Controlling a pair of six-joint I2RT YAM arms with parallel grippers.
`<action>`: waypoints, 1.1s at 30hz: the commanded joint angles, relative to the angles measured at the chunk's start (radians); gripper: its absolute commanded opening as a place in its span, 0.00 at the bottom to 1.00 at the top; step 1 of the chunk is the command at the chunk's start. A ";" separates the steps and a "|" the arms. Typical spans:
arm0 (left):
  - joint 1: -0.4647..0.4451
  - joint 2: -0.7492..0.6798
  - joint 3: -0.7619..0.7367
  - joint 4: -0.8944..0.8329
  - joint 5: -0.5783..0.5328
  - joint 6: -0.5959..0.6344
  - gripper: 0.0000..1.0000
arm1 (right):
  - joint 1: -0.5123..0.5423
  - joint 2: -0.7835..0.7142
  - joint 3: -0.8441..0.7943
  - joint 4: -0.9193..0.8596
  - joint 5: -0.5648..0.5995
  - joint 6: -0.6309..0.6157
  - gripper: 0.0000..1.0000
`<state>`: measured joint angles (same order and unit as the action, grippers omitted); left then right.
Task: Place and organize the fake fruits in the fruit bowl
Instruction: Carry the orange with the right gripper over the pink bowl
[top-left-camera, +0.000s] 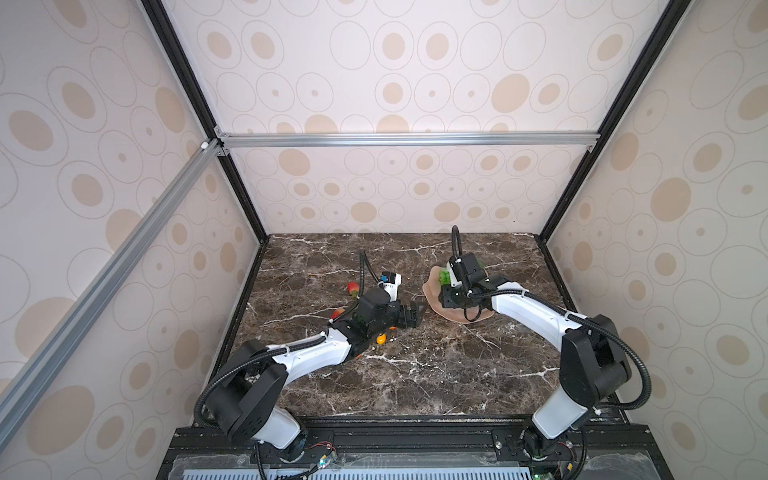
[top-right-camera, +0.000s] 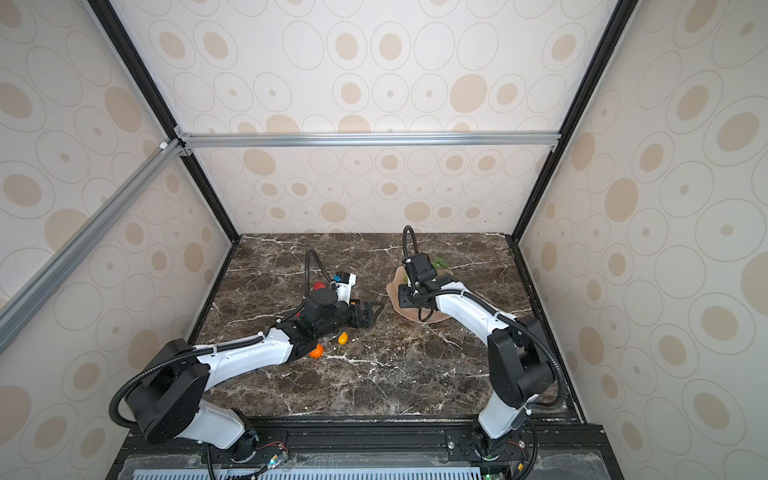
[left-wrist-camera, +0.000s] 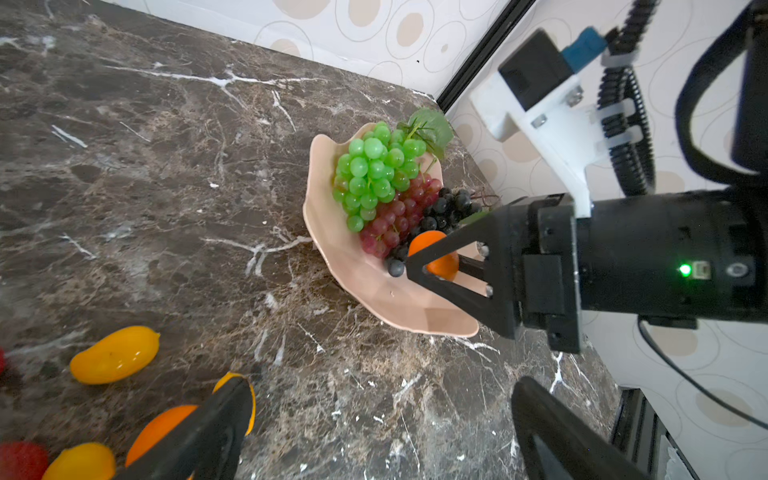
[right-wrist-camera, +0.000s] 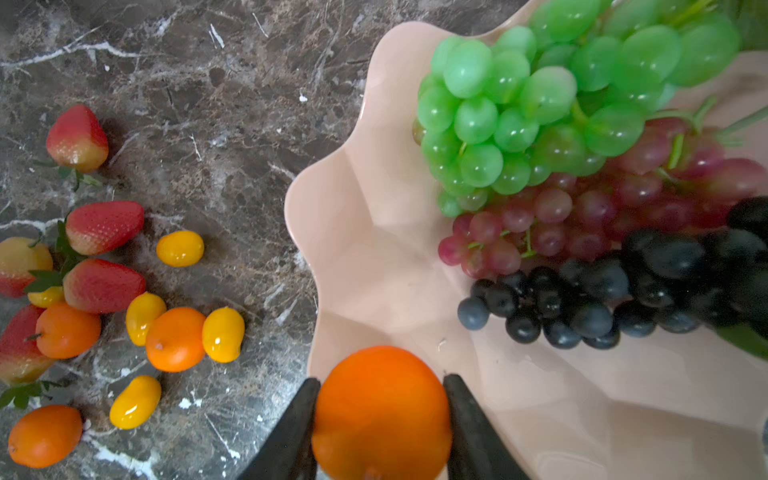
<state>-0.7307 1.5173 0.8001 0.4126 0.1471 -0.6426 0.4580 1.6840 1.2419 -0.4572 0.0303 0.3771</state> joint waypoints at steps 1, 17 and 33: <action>-0.008 0.042 0.070 0.056 -0.011 -0.015 0.98 | -0.025 0.050 0.051 -0.004 0.008 0.017 0.43; -0.006 0.037 0.034 0.074 -0.041 -0.047 0.98 | -0.056 0.261 0.207 -0.022 -0.011 0.019 0.43; -0.006 0.033 0.025 0.069 -0.054 -0.058 0.98 | -0.057 0.371 0.307 -0.100 0.026 -0.004 0.46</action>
<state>-0.7315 1.5799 0.8211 0.4591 0.1066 -0.6853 0.4049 2.0357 1.5143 -0.5182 0.0341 0.3798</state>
